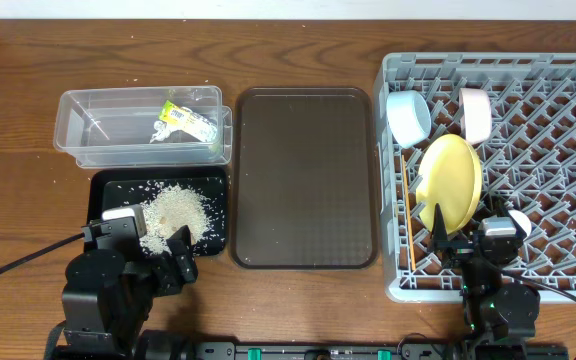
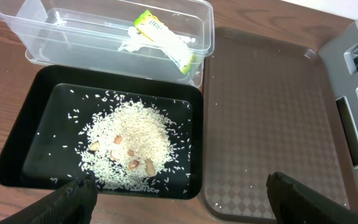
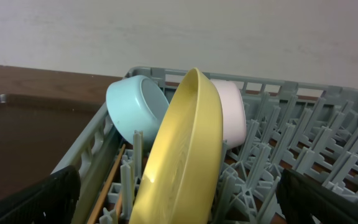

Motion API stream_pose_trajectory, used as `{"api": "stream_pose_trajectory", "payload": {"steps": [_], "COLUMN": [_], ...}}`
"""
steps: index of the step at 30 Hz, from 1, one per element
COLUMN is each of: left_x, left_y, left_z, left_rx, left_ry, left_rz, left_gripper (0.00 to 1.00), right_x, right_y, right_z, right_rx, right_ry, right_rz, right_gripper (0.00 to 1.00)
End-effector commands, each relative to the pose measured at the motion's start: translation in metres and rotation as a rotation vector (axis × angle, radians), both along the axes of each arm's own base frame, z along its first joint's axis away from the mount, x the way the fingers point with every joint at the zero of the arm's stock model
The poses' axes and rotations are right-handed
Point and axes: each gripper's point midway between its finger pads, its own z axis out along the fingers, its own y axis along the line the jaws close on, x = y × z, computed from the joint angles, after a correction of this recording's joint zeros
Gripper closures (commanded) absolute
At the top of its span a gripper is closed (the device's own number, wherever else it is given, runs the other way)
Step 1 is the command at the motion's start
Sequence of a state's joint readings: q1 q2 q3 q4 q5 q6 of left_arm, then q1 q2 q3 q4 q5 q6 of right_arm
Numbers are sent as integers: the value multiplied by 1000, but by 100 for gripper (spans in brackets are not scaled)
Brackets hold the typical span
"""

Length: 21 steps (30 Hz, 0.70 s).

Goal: Sort waste into correct bins and load items into the dishwasher rack

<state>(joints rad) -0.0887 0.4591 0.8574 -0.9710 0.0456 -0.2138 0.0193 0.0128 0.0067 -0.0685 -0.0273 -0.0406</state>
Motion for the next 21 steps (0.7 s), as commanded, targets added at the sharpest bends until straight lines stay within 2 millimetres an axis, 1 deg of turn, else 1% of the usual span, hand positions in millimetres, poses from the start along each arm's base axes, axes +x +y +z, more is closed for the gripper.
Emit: {"api": "stream_pose_trajectory", "payload": {"steps": [1, 15, 19, 21], "left_x": [0, 0, -8, -10], "left_y": [1, 1, 2, 7], "left_z": [-1, -1, -5, -5], "left_rx": [-4, -4, 7, 26], "left_ry": [1, 1, 18, 6], "left_rz": [11, 11, 9, 23], "left_gripper": [10, 10, 10, 10], "right_x": [-1, -1, -1, -1], "right_y": [4, 4, 4, 4], "right_z": [0, 0, 0, 0], "right_rx": [3, 3, 3, 3], "right_ry": [-3, -3, -2, -3], "right_rz": [21, 21, 21, 21], "right_gripper": [1, 1, 1, 1]}}
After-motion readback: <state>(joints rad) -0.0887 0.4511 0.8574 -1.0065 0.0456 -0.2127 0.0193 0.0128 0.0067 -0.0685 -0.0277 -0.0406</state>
